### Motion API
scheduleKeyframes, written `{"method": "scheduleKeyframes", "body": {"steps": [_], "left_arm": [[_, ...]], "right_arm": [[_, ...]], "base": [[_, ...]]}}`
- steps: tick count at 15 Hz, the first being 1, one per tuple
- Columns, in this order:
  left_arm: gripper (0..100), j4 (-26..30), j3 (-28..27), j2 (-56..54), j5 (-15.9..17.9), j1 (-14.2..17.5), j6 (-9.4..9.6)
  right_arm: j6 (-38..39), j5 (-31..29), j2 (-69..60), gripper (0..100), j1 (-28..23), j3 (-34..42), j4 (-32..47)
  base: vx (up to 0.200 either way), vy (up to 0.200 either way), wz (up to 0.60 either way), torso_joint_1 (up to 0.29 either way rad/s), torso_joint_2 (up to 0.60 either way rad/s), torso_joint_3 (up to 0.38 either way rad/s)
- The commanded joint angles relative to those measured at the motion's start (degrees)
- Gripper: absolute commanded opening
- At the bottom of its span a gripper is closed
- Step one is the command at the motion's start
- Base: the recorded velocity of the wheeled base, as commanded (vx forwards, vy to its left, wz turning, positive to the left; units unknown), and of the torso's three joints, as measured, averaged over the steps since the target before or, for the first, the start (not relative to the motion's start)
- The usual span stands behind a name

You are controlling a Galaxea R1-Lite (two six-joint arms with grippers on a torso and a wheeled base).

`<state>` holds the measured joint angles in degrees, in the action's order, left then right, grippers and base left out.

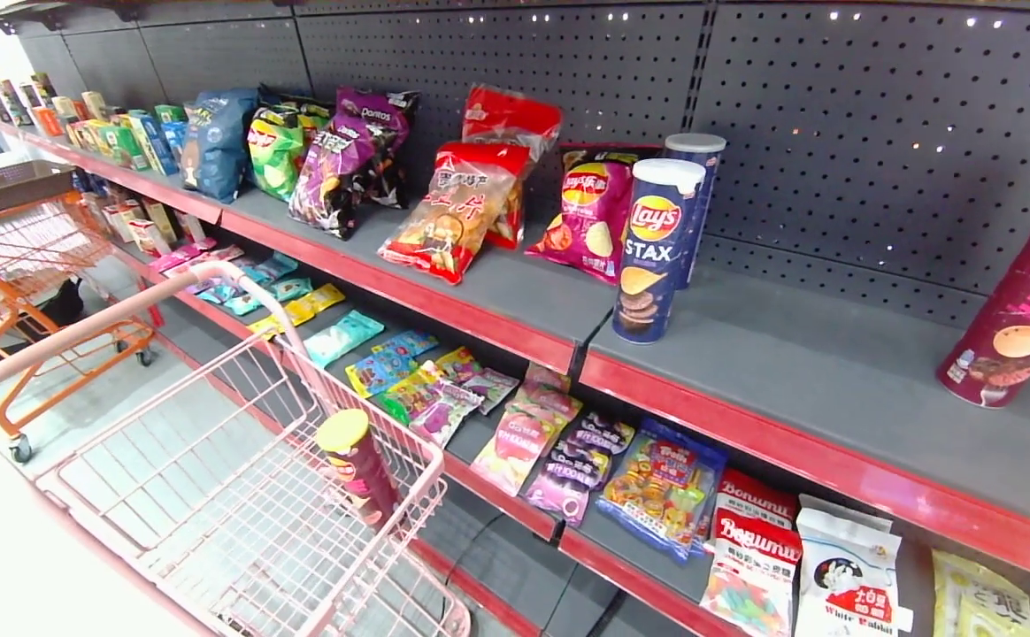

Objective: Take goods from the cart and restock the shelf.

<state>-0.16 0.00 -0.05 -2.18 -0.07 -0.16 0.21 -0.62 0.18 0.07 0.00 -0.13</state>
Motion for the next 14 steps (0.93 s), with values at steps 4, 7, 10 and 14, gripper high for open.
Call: {"method": "scheduleKeyframes", "body": {"steps": [4,7,10,14], "left_arm": [[100,-0.02,0.0,0.05,-0.02,-0.01,-0.02],[100,-0.02,0.0,0.05,-0.02,-0.01,-0.02],[100,0.07,0.0,0.05,0.07,-0.01,-0.02],[100,-0.02,0.0,0.05,0.42,-0.01,-0.02]], "right_arm": [[0.06,0.01,-0.01,100,0.01,-0.09,-0.04],[0.06,0.01,-0.01,100,0.01,0.0,-0.04],[0.06,0.01,-0.01,100,0.01,0.0,-0.04],[0.06,-0.08,-0.01,100,0.01,0.0,-0.04]], "base": [[0.0,0.0,0.0,-0.155,0.39,0.24],[0.0,0.0,0.0,-0.186,0.49,0.297],[0.0,0.0,0.0,-0.199,0.54,0.349],[0.0,0.0,0.0,-0.172,0.51,0.336]]}}
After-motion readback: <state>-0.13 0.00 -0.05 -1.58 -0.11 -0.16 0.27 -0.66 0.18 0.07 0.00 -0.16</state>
